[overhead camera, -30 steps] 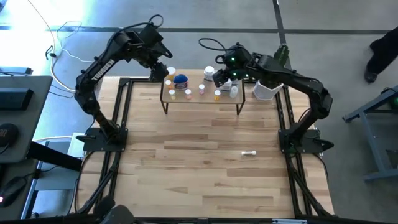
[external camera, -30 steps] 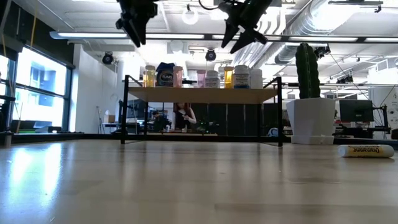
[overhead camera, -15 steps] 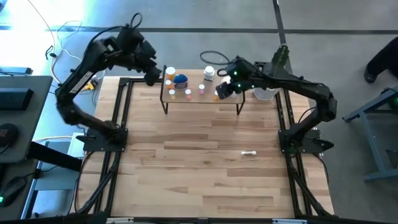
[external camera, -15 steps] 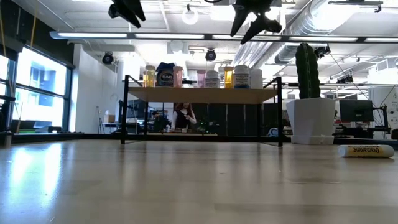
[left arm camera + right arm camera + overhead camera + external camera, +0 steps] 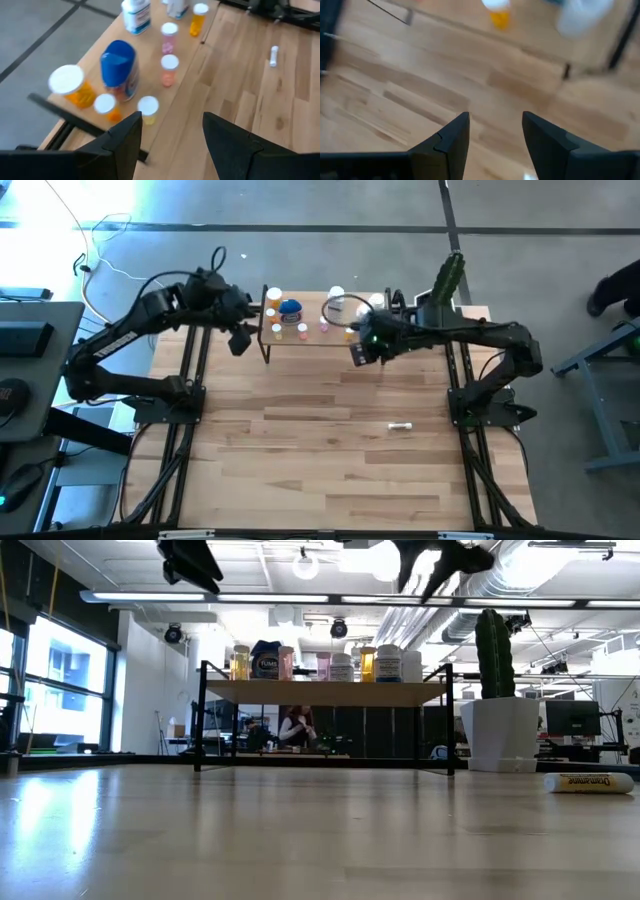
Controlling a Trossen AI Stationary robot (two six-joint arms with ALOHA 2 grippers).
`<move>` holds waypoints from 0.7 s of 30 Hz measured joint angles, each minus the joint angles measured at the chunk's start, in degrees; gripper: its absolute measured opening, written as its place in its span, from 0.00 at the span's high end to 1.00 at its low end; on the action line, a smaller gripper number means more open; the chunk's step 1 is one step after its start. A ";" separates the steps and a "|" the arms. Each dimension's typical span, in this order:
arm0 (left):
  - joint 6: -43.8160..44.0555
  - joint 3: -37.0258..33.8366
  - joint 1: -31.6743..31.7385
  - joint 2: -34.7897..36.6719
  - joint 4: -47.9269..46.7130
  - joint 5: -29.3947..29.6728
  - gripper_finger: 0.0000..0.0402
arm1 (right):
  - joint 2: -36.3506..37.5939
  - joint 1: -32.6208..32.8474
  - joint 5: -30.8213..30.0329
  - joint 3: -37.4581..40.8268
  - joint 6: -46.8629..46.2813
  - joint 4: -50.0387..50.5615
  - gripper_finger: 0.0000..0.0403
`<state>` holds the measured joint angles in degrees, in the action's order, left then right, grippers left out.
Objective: Pick and place medicine bottles onto shelf by color
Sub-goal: Put the white yellow pill bottle on the shelf
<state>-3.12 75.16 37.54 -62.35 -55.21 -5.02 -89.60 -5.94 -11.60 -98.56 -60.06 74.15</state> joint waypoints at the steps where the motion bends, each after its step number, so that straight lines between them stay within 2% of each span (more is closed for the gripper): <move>1: 0.07 -1.66 -0.71 0.75 1.89 -0.03 0.50 | 0.00 0.82 0.01 0.00 -2.39 1.79 0.57; 6: 1.01 -8.63 -4.18 3.49 10.60 -0.83 0.50 | -0.54 5.69 -1.91 0.02 -14.14 9.32 0.57; 10: 2.51 -12.22 -6.40 4.20 14.21 -3.74 0.50 | -1.26 9.75 -2.38 0.02 -23.54 12.11 0.57; 21: 3.35 -13.77 -12.66 4.16 14.76 -3.60 0.50 | -6.42 18.80 -1.99 0.06 -37.54 15.55 0.57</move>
<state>0.23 61.39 24.87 -58.19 -40.45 -8.62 -96.02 12.86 -13.58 -98.50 -97.60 89.69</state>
